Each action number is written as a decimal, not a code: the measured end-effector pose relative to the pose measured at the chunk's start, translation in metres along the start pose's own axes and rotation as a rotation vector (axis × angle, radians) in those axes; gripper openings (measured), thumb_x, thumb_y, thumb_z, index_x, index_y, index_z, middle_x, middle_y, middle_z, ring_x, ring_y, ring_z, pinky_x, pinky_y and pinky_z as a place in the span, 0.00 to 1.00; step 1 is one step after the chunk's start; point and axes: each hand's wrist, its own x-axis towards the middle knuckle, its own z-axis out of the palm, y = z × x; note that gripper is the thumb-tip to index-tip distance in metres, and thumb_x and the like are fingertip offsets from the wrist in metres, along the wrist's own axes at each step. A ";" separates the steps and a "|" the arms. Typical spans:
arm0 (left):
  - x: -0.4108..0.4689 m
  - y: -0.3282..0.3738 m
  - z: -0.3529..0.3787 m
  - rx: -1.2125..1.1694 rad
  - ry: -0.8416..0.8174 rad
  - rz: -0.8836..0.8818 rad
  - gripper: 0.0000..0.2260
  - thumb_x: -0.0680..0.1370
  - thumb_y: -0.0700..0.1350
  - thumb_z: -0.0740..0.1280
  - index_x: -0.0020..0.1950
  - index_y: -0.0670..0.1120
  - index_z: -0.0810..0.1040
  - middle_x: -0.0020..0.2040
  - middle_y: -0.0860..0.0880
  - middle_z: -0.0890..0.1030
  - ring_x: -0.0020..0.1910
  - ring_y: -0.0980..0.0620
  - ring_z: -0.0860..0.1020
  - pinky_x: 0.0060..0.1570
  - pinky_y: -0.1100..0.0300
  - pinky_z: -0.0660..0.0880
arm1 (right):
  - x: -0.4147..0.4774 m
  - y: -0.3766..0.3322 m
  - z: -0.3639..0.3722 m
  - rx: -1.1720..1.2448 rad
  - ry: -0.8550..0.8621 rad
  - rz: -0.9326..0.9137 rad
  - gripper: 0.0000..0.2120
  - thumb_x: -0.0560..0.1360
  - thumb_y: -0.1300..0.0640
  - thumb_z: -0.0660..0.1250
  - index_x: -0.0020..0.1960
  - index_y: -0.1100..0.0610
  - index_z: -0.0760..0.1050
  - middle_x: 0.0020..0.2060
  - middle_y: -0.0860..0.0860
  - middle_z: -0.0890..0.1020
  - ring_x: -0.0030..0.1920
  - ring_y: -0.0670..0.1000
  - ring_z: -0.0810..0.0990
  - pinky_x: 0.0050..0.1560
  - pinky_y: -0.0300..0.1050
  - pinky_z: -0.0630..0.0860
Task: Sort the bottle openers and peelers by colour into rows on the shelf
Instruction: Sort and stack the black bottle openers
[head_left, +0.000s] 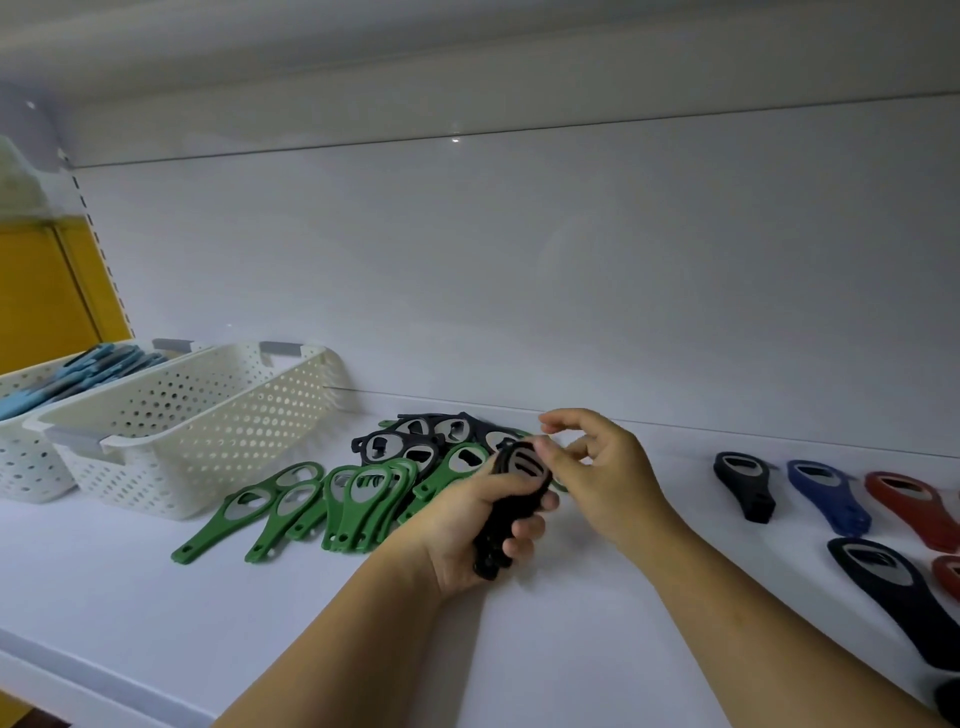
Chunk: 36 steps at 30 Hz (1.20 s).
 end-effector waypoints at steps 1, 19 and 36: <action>0.002 0.001 -0.001 -0.064 0.035 0.051 0.14 0.71 0.38 0.63 0.56 0.45 0.70 0.36 0.45 0.75 0.24 0.54 0.68 0.19 0.66 0.65 | 0.001 0.000 -0.001 -0.047 0.072 -0.009 0.03 0.74 0.55 0.69 0.46 0.47 0.78 0.39 0.44 0.81 0.37 0.47 0.78 0.38 0.33 0.71; 0.008 -0.021 0.021 0.716 0.390 0.650 0.15 0.79 0.38 0.63 0.58 0.53 0.62 0.38 0.46 0.73 0.33 0.56 0.73 0.36 0.68 0.72 | -0.010 -0.017 -0.017 -0.145 -0.656 0.153 0.08 0.70 0.64 0.73 0.37 0.52 0.79 0.30 0.43 0.80 0.33 0.40 0.76 0.37 0.30 0.70; 0.012 -0.006 0.006 0.844 0.015 0.500 0.26 0.69 0.50 0.70 0.63 0.57 0.65 0.51 0.50 0.75 0.47 0.51 0.78 0.49 0.53 0.80 | -0.003 -0.007 -0.016 -0.133 -0.532 0.250 0.09 0.63 0.61 0.74 0.26 0.54 0.78 0.24 0.46 0.78 0.26 0.40 0.73 0.29 0.29 0.68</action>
